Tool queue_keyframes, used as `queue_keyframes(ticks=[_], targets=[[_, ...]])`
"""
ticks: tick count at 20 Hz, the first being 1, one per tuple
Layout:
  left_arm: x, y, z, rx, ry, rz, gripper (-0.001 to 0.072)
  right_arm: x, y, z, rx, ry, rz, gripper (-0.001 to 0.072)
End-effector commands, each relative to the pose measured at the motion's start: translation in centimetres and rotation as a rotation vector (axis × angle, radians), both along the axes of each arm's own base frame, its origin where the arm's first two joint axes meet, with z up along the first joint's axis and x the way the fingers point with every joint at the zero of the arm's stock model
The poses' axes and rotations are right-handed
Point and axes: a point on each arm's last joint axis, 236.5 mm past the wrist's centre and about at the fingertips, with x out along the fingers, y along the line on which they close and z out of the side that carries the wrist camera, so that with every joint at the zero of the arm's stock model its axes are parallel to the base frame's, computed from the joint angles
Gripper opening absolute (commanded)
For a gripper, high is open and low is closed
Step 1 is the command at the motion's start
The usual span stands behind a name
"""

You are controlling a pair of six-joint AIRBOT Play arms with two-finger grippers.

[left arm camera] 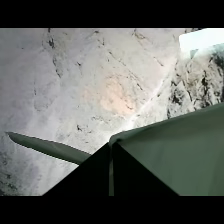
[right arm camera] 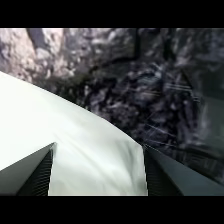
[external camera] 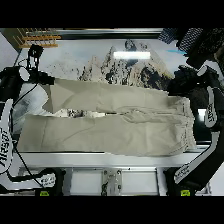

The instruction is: Fold the clothes and pants, and hang the long-sleeved shirts on hangers.

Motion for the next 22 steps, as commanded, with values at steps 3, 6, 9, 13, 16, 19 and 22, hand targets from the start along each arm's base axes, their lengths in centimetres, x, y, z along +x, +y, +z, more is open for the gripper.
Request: queue_keyframes(ticks=[3, 6, 9, 13, 16, 19, 22], targets=[[0.0, 0.0, 0.0, 0.000, 0.000, 0.000, 0.0004, 0.3, 0.5, -0.4, 0.015, -0.004, -0.001, 0.0272], [0.0, 0.0, 0.0, 0.000, 0.000, 0.000, 0.0003, 0.3, 0.4, -0.3, 0.013, -0.007, -0.003, 0.0019], [0.0, 0.1, 0.0, 0.004, -0.001, -0.001, 0.0004, 0.7, -0.1, 0.9, -0.014, -0.033, -0.005, 0.0018], [0.0, 1.1, 0.4, 0.005, -0.006, 0.020, 0.0004, 0.9, -1.9, 4.7, -0.101, -0.084, -0.027, 0.0018], [0.1, 1.7, 1.8, 0.013, -0.014, 0.029, 0.0002, 0.6, -2.7, 8.9, -0.155, -0.138, -0.053, 0.0016], [-0.3, 1.7, 3.5, 0.014, -0.031, 0.031, 0.0001, -0.6, -2.6, 12.6, -0.171, -0.163, -0.064, 0.0015], [-1.2, 1.6, 5.5, 0.019, -0.051, 0.031, 0.0001, -2.3, -2.4, 15.2, -0.190, -0.191, -0.079, 0.0014]])
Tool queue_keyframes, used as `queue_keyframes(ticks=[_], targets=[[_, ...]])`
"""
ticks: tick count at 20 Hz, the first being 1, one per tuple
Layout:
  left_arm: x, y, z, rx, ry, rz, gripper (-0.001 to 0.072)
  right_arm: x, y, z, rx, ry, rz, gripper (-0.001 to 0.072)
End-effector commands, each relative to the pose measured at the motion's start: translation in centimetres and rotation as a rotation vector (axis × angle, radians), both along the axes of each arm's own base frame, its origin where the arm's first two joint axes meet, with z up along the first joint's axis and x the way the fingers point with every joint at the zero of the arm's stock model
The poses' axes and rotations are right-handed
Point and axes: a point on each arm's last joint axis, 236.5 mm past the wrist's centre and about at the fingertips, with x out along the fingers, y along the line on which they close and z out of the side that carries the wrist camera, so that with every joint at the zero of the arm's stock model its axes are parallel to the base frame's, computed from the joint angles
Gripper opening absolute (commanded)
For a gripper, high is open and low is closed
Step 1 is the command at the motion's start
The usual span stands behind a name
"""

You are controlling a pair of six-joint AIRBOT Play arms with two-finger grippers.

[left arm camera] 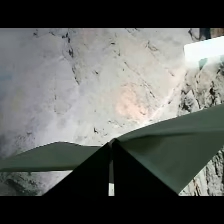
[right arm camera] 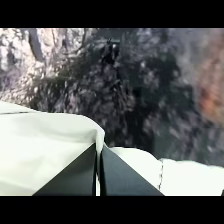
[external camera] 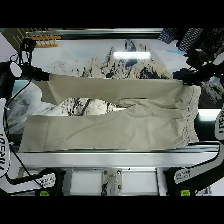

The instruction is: Fold the clothes and pants, and hang the long-sleeved shirts on hangers.

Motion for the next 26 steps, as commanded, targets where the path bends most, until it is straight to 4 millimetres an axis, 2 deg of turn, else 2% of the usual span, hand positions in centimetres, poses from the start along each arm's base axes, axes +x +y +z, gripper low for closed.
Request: queue_keyframes(ticks=[1, 3, 5, 9, 15, 22, 26], targets=[[-1.2, 0.1, 2.0, 0.008, -0.009, 0.003, 0.0001, -2.5, -0.1, 3.1, -0.037, -0.020, -0.020, 0.0014], [-2.2, 0.0, 2.7, 0.021, -0.014, -0.011, 0.0001, -4.5, 0.3, 3.8, -0.049, -0.014, -0.021, 0.0014], [-3.7, -0.2, 2.3, 0.032, -0.019, -0.022, 0.0001, -6.9, 0.6, 3.9, -0.062, 0.004, -0.022, 0.0015], [-8.7, 0.6, -0.1, 0.108, 0.031, -0.025, 0.0002, -11.6, 2.0, 3.4, -0.059, 0.041, -0.021, 0.0014], [-15.6, 1.5, -1.3, 0.169, 0.046, -0.032, 0.0003, -18.0, 3.5, 2.1, -0.068, 0.083, -0.021, 0.0015], [-21.9, 0.5, -5.2, 0.214, 0.076, -0.093, 0.0003, -24.1, 4.8, -1.3, -0.052, 0.195, -0.048, 0.0015], [-24.3, 0.1, -7.1, 0.213, 0.085, -0.094, 0.0003, -27.2, 5.6, -3.5, -0.028, 0.288, -0.063, 0.0016]])
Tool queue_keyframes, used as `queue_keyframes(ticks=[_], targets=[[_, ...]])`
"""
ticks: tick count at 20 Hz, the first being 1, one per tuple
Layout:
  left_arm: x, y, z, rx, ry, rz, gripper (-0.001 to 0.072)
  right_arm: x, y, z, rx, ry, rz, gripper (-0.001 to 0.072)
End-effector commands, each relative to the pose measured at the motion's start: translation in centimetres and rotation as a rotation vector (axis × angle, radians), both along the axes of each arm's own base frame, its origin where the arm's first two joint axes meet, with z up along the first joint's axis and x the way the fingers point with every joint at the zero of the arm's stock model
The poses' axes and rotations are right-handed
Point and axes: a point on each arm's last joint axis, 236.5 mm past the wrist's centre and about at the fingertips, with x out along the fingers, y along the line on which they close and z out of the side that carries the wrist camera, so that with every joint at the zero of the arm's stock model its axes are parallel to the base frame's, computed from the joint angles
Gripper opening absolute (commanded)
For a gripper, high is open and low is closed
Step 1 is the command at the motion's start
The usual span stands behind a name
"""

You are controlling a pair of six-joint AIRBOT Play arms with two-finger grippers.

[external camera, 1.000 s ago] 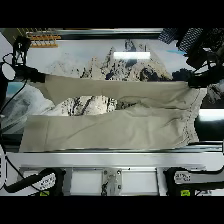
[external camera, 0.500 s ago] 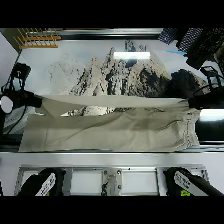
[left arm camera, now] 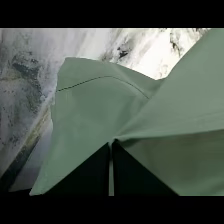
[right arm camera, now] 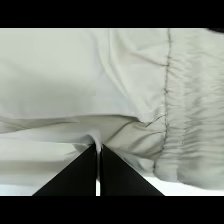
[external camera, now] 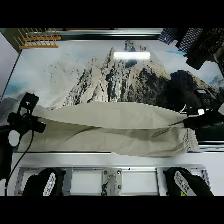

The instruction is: Fold the clothes and pants, and hang the long-sleeved shirts on hangers.

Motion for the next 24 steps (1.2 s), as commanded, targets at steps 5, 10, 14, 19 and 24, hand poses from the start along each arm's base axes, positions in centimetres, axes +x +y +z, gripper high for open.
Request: queue_keyframes(ticks=[5, 10, 14, 19, 24], targets=[[-4.0, -0.6, -4.3, -0.011, 0.074, -0.001, 0.0039, -3.7, 1.1, -2.8, 0.034, 0.119, -0.024, 0.0016], [-5.6, -0.9, -6.0, -0.107, 0.275, 0.104, 0.0396, -3.6, 1.0, -2.8, 0.034, 0.116, -0.027, 0.0016], [-4.6, -3.8, -4.6, -0.339, 0.388, 0.193, 0.0398, -3.6, 1.0, -2.8, 0.034, 0.116, -0.026, 0.0016], [-2.3, -5.7, -0.8, -0.647, 0.316, 0.335, 0.0658, -3.6, 1.0, -2.8, 0.034, 0.116, -0.026, 0.0017], [-3.0, -0.2, 1.6, -0.816, 0.043, 0.821, 0.0656, -3.0, 0.9, -2.8, 0.029, 0.089, -0.028, 0.0017]])
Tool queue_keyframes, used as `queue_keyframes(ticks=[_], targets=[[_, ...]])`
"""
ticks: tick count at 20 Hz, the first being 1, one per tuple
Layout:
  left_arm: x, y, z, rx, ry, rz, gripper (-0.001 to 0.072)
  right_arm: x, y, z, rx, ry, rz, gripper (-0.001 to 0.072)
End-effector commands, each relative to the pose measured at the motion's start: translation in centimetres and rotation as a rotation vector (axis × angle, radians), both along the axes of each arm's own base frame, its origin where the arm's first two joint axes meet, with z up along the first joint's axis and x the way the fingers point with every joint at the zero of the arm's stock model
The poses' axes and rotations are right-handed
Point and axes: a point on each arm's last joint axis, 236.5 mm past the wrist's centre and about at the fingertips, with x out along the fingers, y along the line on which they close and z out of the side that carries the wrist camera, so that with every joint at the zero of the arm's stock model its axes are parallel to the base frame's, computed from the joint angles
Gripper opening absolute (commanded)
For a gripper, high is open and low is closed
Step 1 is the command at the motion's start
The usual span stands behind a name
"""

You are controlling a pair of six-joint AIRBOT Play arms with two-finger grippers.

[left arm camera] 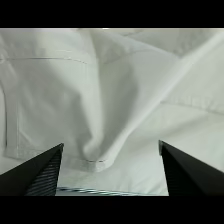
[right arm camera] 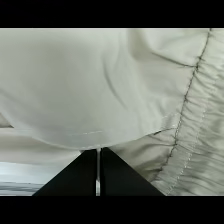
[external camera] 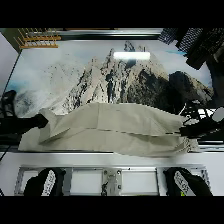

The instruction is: Fold the clothes and pants, and hang the long-sleeved shirts on hangers.

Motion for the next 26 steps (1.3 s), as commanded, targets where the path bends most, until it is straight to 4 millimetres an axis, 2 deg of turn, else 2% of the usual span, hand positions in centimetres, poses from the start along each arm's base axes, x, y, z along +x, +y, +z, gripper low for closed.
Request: queue_keyframes(ticks=[1, 2, 4, 6, 7, 9, 12, 15, 17, 19, 21, 26], targets=[[-1.6, 2.5, 0.1, -0.126, -0.047, 0.384, 0.0656, 0.6, -0.1, 0.0, -0.004, -0.026, -0.001, 0.0017], [-2.6, 2.7, -1.2, -0.155, -0.021, 0.445, 0.0656, 0.8, -0.1, 0.0, -0.007, -0.033, -0.001, 0.0017], [-4.2, 1.5, -4.7, -0.268, 0.033, 0.559, 0.0656, 1.0, -0.2, 0.1, -0.010, -0.045, -0.002, 0.0017], [-4.4, -0.1, -7.4, -0.403, 0.047, 0.650, 0.0656, 1.0, -0.2, 0.0, -0.010, -0.044, -0.002, 0.0017], [-3.8, -0.5, -7.9, -0.474, 0.020, 0.707, 0.0655, 1.0, -0.2, 0.1, -0.010, -0.045, -0.002, 0.0017], [-2.7, -0.3, -8.4, -0.548, -0.039, 0.786, 0.0618, 1.0, -0.2, 0.1, -0.010, -0.044, -0.002, 0.0017], [-2.8, -0.1, -9.3, -0.569, -0.045, 0.847, 0.0618, 1.0, -0.2, 0.1, -0.010, -0.044, -0.002, 0.0017], [-2.6, 0.4, -9.4, -0.558, -0.060, 0.857, 0.0618, 1.1, -0.2, 0.1, -0.008, -0.045, -0.002, 0.0017], [-2.9, -0.2, -10.2, -0.585, -0.009, 0.860, 0.0617, 1.1, 0.0, 0.1, 0.001, -0.048, -0.004, 0.0018], [-3.0, -1.6, -11.1, -0.652, 0.065, 0.844, 0.0618, 1.1, 0.1, 0.1, 0.004, -0.049, -0.005, 0.0018], [-2.5, -2.1, -11.0, -0.676, 0.089, 0.782, 0.0618, 1.1, 0.1, 0.1, 0.005, -0.049, -0.005, 0.0017], [-2.8, -2.7, -10.6, -0.685, 0.138, 0.721, 0.0618, 1.2, 0.3, 0.1, 0.014, -0.052, -0.007, 0.0018]])
